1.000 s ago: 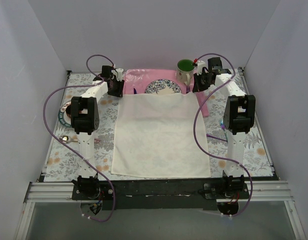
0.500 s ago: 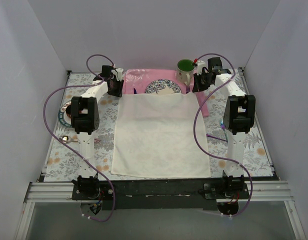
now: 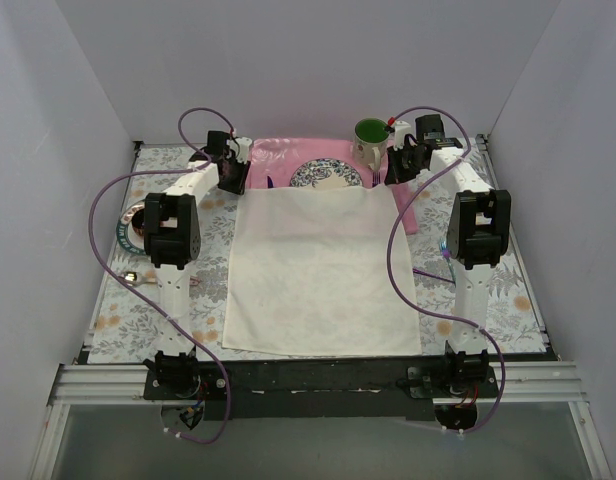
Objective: Fold the napkin into a case and place the utensils inside
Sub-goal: Pick up the flattened napkin from the center of the board.
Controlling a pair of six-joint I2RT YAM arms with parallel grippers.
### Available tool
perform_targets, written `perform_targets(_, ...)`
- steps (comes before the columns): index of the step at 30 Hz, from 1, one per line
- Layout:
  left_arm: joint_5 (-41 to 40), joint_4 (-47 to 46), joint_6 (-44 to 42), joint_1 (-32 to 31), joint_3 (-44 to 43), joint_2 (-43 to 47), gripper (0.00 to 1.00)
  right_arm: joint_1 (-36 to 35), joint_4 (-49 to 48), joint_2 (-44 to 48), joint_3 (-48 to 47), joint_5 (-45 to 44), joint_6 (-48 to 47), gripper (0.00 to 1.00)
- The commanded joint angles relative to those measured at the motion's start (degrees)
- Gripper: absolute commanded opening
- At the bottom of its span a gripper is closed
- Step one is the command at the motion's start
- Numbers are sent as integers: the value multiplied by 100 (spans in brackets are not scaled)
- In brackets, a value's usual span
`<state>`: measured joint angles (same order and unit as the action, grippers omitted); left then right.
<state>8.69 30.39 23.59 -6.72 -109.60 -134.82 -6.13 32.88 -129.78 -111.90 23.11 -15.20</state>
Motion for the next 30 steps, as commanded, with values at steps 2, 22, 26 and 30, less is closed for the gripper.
perform_targets(2, -51, 327, -171, -66, 9, -360, 20, 15, -124, 128, -60, 149, 26, 1)
perform_targets(22, 194, 11, 304, 118, -9, 1009, 0, 174, 218, 470, -544, 448, -114, 1)
perform_targets(26, 388, -77, 225, 145, 316, 1528, 0, 235, 227, 734, -395, 554, -194, 1)
perform_targets(30, 555, -121, 84, 145, 772, 2012, 0, 323, 341, 954, -315, 755, -290, 1)
